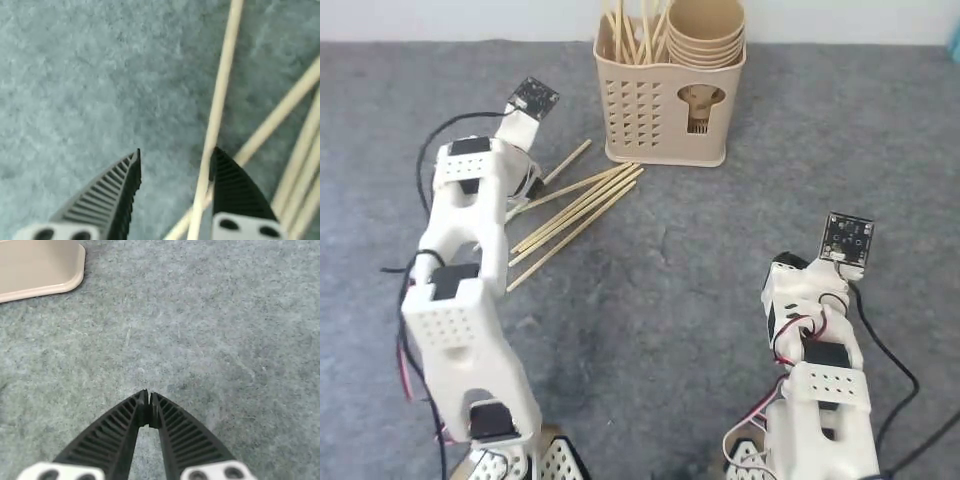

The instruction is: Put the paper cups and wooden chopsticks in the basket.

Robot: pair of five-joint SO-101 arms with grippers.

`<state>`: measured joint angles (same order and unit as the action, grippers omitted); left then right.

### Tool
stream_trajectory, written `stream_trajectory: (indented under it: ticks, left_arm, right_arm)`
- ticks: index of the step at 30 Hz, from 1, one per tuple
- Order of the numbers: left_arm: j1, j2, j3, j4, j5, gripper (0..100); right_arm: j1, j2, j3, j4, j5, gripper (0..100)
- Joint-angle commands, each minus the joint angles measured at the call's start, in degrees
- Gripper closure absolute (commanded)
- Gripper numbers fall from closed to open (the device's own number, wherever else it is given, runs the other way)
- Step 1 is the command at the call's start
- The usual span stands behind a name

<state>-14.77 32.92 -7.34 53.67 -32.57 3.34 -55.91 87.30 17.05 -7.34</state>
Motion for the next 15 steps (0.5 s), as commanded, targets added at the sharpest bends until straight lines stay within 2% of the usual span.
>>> stream_trajectory:
  ticks: [1, 8, 10, 13, 15]
  left_arm:
    - [0.0, 3.4, -7.1, 0.0, 0.5, 79]
    - [1.3, 11.3, -9.0, 0.0, 0.1, 80]
    - [1.2, 11.9, -10.2, 0.4, 0.1, 85]
    - [1.5, 12.0, -10.5, 1.5, 0.2, 98]
    - [1.5, 11.6, -11.0, 4.1, 0.3, 98]
  right_arm:
    - [-1.4, -1.8, -0.5, 0.2, 0.8, 99.1]
    - [-1.7, -1.8, -0.4, 0.2, 0.8, 99.1]
    - [-1.7, -1.8, -0.4, 0.2, 0.8, 99.1]
    - [-1.7, -1.8, -0.4, 0.2, 0.8, 99.1]
    - [-1.7, -1.8, -0.4, 0.2, 0.8, 99.1]
